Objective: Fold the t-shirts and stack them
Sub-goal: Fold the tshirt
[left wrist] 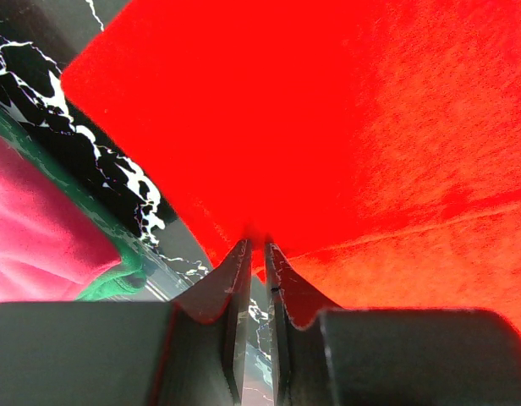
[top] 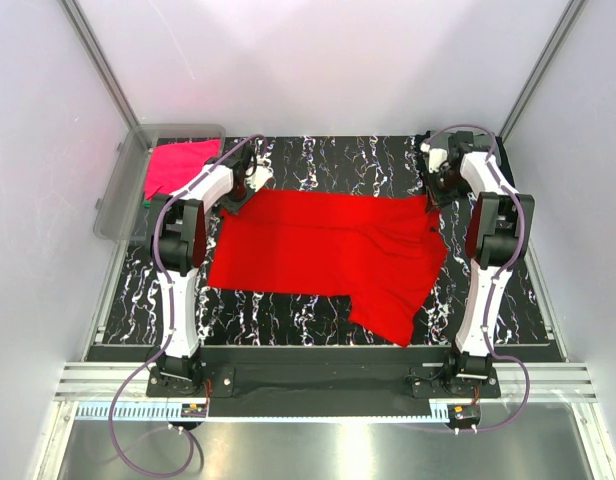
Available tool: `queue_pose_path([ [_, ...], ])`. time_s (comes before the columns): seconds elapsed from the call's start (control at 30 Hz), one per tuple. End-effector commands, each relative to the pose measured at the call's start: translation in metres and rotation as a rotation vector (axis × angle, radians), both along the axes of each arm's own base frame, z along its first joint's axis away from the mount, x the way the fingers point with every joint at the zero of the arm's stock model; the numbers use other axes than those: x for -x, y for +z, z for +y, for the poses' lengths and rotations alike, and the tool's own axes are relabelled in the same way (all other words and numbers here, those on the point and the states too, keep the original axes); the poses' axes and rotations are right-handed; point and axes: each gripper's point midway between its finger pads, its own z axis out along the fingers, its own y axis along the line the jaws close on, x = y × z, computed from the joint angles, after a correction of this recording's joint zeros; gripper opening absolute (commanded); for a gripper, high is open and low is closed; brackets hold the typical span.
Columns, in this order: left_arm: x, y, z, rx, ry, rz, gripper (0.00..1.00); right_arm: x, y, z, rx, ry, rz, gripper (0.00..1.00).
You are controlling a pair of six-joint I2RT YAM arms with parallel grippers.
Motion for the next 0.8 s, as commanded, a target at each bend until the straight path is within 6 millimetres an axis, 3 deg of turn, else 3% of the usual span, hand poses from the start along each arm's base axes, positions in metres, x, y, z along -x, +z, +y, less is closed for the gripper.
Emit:
queue_pose_path([
  [0.0, -0.006, 0.013, 0.001, -0.010, -0.004, -0.045, 0.16, 0.000, 0.040, -0.013, 0.088, 0.015, -0.076, 0.00],
  [0.13, -0.008, 0.014, 0.000, -0.010, -0.008, -0.051, 0.16, 0.002, 0.037, -0.014, 0.086, 0.008, -0.065, 0.00],
  [0.47, -0.006, 0.014, 0.002, -0.017, -0.005, -0.048, 0.16, 0.015, 0.008, -0.030, 0.175, -0.013, 0.039, 0.00],
  [0.77, -0.005, 0.011, -0.002, -0.008, -0.009, -0.043, 0.16, 0.019, -0.012, -0.030, 0.174, -0.037, 0.091, 0.02],
])
